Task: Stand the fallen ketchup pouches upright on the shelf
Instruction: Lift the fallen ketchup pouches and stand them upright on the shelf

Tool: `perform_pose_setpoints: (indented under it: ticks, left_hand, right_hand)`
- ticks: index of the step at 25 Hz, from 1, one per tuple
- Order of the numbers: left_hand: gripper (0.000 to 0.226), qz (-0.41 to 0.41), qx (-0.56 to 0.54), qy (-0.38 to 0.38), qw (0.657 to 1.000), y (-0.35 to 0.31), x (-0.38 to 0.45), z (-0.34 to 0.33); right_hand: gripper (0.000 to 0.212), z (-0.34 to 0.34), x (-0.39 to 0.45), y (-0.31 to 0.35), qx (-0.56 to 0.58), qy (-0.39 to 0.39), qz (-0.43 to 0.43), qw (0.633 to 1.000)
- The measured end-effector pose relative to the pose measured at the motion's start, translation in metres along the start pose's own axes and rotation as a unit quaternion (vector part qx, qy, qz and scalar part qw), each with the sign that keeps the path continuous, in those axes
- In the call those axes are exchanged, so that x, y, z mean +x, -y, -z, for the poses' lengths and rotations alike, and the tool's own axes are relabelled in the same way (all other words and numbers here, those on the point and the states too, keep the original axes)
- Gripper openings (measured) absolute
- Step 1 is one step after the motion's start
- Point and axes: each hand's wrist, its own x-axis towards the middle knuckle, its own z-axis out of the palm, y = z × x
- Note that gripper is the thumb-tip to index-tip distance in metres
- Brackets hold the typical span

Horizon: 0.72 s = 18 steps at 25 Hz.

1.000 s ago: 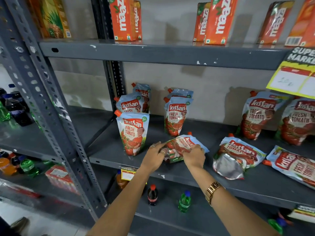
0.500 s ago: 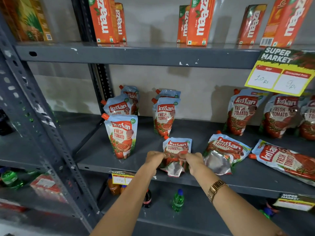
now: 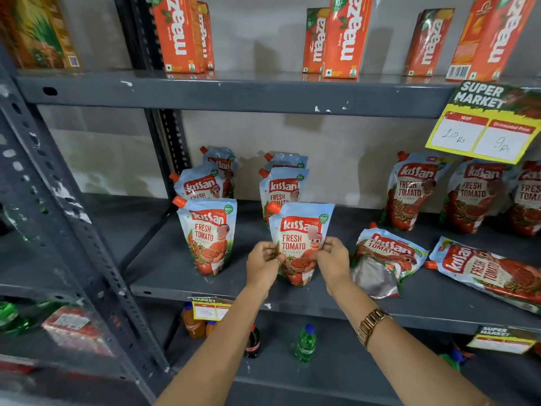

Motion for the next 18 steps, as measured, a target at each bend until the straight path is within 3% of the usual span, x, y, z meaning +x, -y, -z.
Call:
perform_pose_setpoints:
  ticks: [4, 9, 14, 18]
  left_hand:
    - [0.027, -0.102, -0.004, -0.064, 0.993, -0.004, -0.012, 0.0]
    - [0.01, -0.164, 0.026, -0.027, 0.986, -0.018, -0.024, -0.023]
    - [0.009, -0.21, 0.029, -0.019, 0.977, -0.024, -0.034, -0.065]
    - [0.021, -0.174, 0.087, 0.044, 0.98, -0.022, -0.039, -0.102]
  right_hand:
    - [0.025, 0.012, -0.005, 0.003, -0.012, -0.191, 0.13, 0.973]
    - [0.026, 0.044, 0.004, 0.007, 0.015, -0.314, 0.137, 0.939]
    - [0.027, 0.088, 0.014, -0.008, 0.002, -0.362, 0.073, 0.929]
    - [0.025, 0.124, 0.024, -0.023, -0.044, -0.313, -0.018, 0.949]
